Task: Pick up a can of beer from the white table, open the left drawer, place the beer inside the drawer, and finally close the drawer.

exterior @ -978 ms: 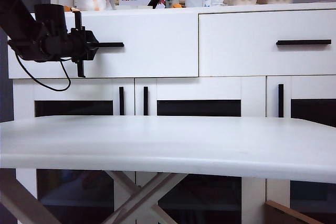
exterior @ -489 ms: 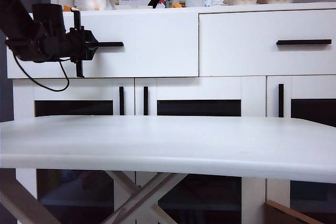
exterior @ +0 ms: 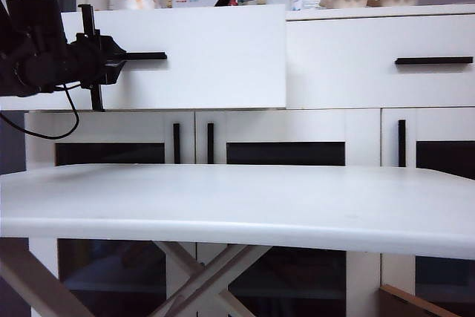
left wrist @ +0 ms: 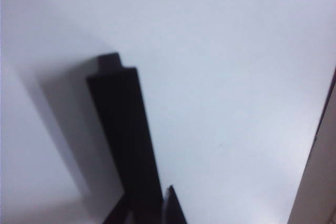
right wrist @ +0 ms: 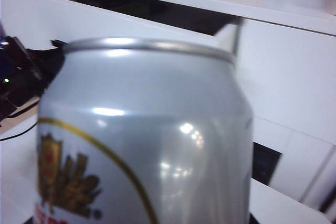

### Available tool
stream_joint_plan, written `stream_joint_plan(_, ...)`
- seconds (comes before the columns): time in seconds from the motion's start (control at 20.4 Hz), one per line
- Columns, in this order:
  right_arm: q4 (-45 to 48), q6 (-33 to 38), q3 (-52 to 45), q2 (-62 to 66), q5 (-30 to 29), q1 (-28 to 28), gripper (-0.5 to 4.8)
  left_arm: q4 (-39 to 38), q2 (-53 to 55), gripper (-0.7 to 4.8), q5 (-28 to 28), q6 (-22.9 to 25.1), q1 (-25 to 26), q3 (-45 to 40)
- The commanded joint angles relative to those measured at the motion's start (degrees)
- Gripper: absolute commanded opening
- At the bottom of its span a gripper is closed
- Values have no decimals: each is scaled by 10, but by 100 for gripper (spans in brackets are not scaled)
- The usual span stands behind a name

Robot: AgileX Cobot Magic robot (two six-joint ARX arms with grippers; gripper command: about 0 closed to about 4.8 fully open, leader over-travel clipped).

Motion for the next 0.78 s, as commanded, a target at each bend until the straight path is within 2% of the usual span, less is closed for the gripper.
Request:
stream_joint_plan(0.05,36,0,7,-5,0,0,202,6,-50,-6,0,16,-2,-54)
stream_joint_plan(0.15,36,0,7,-5,0,0,202,5,-82,-6,-1,28,-2,-93)
stream_joint_plan(0.78,36,0,7,-5,0,0,202,6,-257,-6,-3,32,-2,-304)
